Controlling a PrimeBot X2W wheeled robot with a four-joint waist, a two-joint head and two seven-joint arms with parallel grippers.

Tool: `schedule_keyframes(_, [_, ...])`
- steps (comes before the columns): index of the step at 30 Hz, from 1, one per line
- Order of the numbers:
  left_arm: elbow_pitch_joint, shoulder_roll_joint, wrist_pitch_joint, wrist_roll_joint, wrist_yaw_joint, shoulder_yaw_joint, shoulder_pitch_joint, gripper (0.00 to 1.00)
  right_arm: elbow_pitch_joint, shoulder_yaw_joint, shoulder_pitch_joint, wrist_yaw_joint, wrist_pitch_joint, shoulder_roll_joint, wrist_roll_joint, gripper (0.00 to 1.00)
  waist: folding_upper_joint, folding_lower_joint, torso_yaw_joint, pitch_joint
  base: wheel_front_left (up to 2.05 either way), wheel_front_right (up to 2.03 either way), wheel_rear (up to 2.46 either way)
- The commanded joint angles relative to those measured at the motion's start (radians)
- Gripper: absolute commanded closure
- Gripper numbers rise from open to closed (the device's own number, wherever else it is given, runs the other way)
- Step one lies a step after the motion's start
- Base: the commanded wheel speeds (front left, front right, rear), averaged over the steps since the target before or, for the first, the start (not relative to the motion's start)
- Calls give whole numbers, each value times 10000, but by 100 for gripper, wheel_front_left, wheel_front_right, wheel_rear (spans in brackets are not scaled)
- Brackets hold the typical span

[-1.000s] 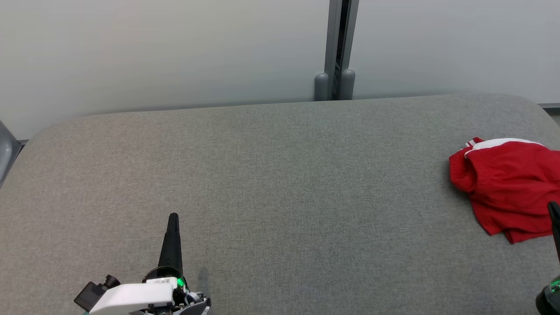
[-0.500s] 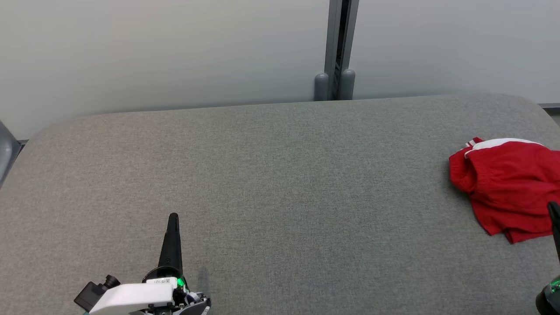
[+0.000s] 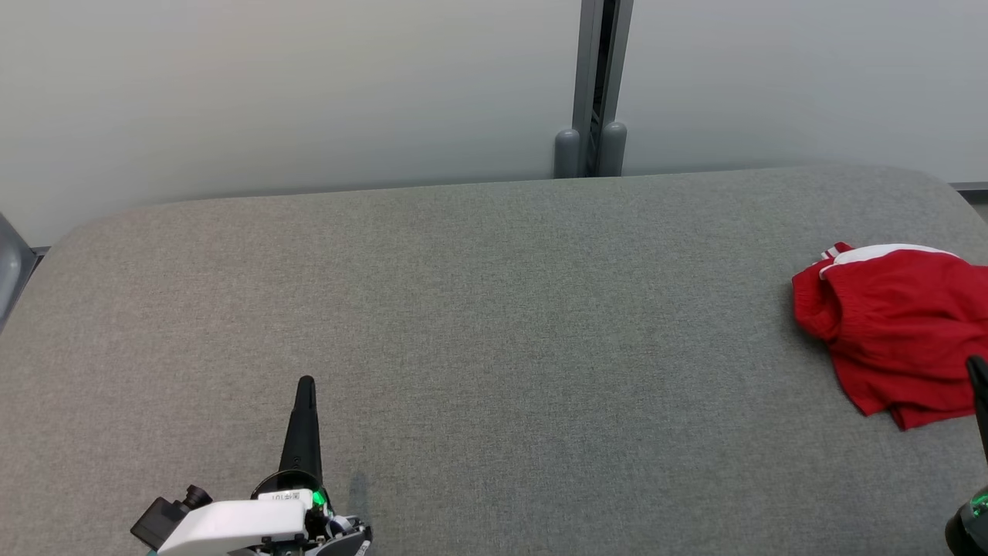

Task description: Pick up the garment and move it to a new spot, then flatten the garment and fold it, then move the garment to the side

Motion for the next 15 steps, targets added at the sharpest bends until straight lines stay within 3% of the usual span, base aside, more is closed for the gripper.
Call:
schedule_keyframes(1, [0, 31, -17, -16, -51, 46, -115, 100, -3, -23, -69, 4, 65, -21, -10, 100, 0, 0, 0, 0, 0, 0, 0])
schedule_keyframes(15, [-1, 31, -17, -16, -51, 46, -115, 100, -3, -28, -71, 2, 61, -18, -16, 100, 0, 0, 0, 0, 0, 0, 0])
